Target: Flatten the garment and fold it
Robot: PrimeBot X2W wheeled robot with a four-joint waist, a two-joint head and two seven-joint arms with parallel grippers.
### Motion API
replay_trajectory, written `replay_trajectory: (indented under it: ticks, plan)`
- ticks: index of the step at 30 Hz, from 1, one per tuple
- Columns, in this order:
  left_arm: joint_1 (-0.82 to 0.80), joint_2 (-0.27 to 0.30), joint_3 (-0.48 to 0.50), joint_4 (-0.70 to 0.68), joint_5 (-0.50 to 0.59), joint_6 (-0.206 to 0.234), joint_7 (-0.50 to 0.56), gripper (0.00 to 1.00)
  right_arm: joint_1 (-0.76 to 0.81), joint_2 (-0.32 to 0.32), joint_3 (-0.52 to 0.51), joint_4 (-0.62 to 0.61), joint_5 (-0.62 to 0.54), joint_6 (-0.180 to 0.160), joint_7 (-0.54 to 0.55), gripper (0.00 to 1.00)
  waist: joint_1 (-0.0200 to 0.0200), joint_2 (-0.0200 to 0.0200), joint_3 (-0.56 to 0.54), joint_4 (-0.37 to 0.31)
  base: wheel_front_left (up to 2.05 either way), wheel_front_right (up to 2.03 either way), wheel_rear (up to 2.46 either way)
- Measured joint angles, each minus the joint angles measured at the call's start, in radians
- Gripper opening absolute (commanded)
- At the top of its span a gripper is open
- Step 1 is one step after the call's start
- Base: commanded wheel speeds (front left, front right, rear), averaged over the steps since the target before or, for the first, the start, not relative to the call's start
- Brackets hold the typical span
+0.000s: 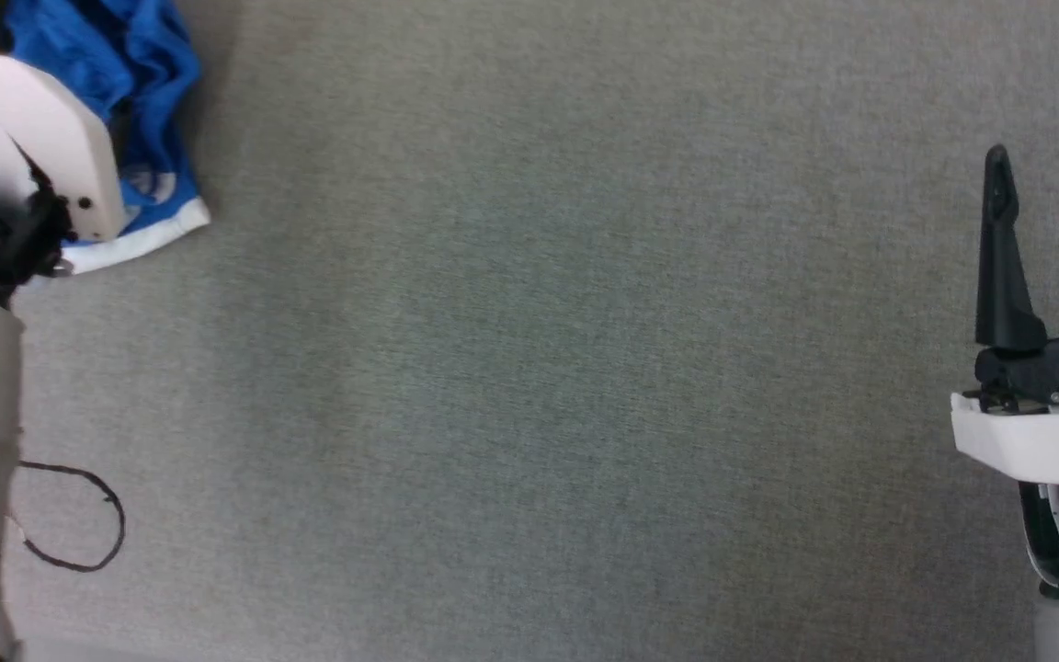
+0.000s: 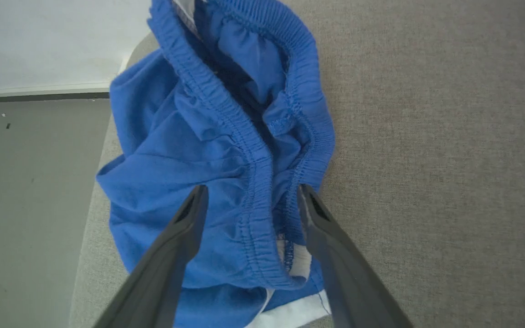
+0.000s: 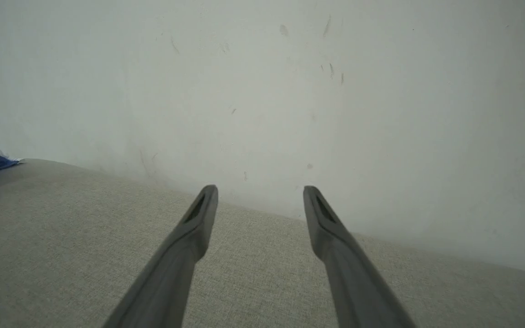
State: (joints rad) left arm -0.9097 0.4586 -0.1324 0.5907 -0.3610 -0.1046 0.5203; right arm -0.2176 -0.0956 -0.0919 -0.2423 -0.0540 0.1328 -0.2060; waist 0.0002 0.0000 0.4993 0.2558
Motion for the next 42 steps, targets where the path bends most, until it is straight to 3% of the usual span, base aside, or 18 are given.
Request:
replay_trajectory:
  ticks: [10,11,12,19,27,34,42]
  plan:
    - [-0.069,0.120,-0.135,0.042,-0.101,-0.002,0.213,1.00,-0.032,0.001,0.002,-0.011,-0.008,0.000,-0.019,1.00,-0.0003,0.0000,0.112,-0.053,0.00,0.00,0.00]
    - [-0.081,0.131,-0.147,0.042,-0.112,-0.002,0.224,0.42,-0.036,0.001,0.002,-0.011,-0.008,0.000,-0.024,1.00,-0.0003,0.0000,0.120,-0.056,0.00,0.00,0.00]
    - [-0.088,0.141,-0.158,0.042,-0.119,-0.007,0.230,0.00,-0.042,0.001,0.003,-0.010,-0.008,0.000,-0.026,1.00,-0.0002,0.0000,0.127,-0.059,0.00,0.00,0.00]
    - [-0.141,0.195,-0.236,0.052,-0.128,-0.018,0.188,0.00,-0.055,0.003,0.003,-0.008,-0.008,0.000,-0.039,1.00,-0.0001,0.0000,0.116,-0.058,0.00,0.00,0.00]
    - [-0.290,0.244,-0.363,-0.022,-0.120,-0.019,0.075,0.00,-0.028,0.033,-0.006,0.002,-0.007,0.000,-0.051,1.00,-0.0004,0.0000,0.007,-0.046,0.00,0.00,0.00]
    - [-0.370,0.224,-0.560,-0.158,-0.164,-0.020,-0.027,0.00,0.038,0.042,-0.026,0.012,0.006,0.000,-0.051,1.00,-0.0005,0.0000,-0.114,-0.056,0.00,0.00,0.00]
    - [-0.394,0.100,-0.776,-0.263,-0.229,-0.020,-0.110,0.00,0.046,0.043,-0.027,0.025,0.076,0.000,-0.051,1.00,-0.0005,0.0000,-0.195,-0.154,0.00,0.00,0.00]
